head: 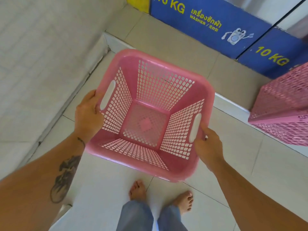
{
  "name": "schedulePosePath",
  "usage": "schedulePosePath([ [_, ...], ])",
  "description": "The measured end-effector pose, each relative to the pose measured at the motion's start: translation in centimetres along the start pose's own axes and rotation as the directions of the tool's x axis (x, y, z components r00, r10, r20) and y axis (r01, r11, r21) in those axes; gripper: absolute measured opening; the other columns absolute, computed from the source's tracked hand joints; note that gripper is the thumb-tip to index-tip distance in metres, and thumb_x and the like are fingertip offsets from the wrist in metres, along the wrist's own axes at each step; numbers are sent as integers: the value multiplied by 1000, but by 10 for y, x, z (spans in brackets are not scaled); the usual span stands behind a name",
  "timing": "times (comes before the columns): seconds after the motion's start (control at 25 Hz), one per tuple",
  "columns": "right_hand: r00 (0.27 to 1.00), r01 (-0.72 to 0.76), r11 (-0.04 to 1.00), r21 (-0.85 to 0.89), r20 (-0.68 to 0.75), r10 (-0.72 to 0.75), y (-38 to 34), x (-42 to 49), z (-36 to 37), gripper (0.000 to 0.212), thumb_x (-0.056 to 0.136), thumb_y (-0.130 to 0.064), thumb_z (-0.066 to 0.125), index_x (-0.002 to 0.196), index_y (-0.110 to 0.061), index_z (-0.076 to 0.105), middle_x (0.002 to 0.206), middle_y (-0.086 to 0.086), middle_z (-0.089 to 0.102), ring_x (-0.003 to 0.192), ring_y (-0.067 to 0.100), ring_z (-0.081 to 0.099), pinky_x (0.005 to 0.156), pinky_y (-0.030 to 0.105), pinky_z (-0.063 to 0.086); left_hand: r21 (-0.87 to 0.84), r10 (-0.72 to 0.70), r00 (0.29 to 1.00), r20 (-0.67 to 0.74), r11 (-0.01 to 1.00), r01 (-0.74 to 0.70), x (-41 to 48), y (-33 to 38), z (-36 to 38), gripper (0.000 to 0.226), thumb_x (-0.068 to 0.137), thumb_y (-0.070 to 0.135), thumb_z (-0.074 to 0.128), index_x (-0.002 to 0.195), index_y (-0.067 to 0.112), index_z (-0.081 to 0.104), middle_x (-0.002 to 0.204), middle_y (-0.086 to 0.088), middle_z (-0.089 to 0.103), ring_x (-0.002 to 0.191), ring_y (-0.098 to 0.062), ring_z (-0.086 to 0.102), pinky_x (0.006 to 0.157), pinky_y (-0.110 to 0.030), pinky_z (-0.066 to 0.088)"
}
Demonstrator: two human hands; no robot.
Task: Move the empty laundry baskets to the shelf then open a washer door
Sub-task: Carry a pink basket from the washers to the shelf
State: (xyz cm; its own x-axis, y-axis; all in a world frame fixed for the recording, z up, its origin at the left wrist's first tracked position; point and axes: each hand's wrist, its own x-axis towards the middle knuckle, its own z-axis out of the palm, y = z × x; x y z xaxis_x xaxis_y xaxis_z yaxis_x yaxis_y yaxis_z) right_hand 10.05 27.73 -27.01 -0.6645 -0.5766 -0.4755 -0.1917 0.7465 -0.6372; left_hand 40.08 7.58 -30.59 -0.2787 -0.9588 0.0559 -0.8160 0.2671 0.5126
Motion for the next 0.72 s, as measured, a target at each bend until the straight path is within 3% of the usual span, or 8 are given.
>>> schedulePosePath([
  [0.16, 998, 50, 999, 4, 34, -50, 13, 2, 17, 43, 91, -22, 58, 129, -40, 52, 96, -26, 54, 80, -3, 58, 40, 3, 37, 37, -21, 1000, 8, 999, 21, 1, -14, 3, 63, 81, -7, 46, 137, 21, 51, 130, -7, 56, 107, -25, 56, 85, -25, 42],
  [0.32, 992, 71, 997, -44, 110, -66, 16, 1, 19, 59, 88, -15, 57, 139, -40, 43, 116, -11, 57, 100, 10, 60, 57, 12, 46, 157, -133, 974, 184, 982, 104, 16, -13, -12, 61, 78, -5, 53, 134, 17, 55, 144, -3, 45, 119, -31, 53, 82, -30, 43],
  [0.4, 985, 43, 998, -40, 166, -36, 11, -3, 12, 60, 87, -17, 57, 139, -43, 40, 124, -10, 57, 104, 12, 59, 60, 15, 47, 171, -191, 959, 208, 973, 157, 15, 4, -20, 54, 78, -3, 54, 130, 15, 58, 144, -4, 44, 120, -31, 51, 82, -34, 49],
  [0.44, 983, 26, 999, -36, 184, -19, 6, -8, 4, 59, 86, -21, 58, 138, -44, 41, 127, -11, 56, 106, 12, 57, 63, 16, 46, 134, -225, 954, 196, 970, 202, 11, 18, -25, 51, 79, -2, 54, 126, 15, 60, 142, -5, 45, 117, -30, 54, 82, -34, 52],
  [0.52, 984, -11, 1000, -22, 180, 15, -3, -19, -18, 58, 83, -23, 61, 134, -44, 44, 134, -11, 52, 116, 14, 53, 75, 24, 46, 2, -270, 942, 201, 961, 276, 1, 53, -31, 47, 81, -1, 51, 122, 18, 64, 137, -5, 50, 96, -23, 64, 66, -27, 54],
  [0.6, 986, -37, 999, 35, 161, 31, -9, -32, -49, 56, 82, -15, 59, 130, -43, 49, 136, -10, 52, 121, 14, 52, 85, 30, 45, -115, -224, 947, 230, 960, 255, -10, 92, -37, 42, 86, 2, 49, 116, 24, 67, 130, 0, 57, 75, -12, 64, 53, -18, 48],
  [0.72, 994, -27, 991, 131, 107, 13, -8, -42, -115, 48, 82, -11, 60, 117, -43, 57, 117, -14, 60, 109, 15, 59, 82, 29, 47, -292, -97, 959, 265, 940, 176, -19, 161, -39, 36, 89, 4, 49, 108, 29, 67, 112, 10, 61, 98, -12, 62, 83, -25, 49],
])
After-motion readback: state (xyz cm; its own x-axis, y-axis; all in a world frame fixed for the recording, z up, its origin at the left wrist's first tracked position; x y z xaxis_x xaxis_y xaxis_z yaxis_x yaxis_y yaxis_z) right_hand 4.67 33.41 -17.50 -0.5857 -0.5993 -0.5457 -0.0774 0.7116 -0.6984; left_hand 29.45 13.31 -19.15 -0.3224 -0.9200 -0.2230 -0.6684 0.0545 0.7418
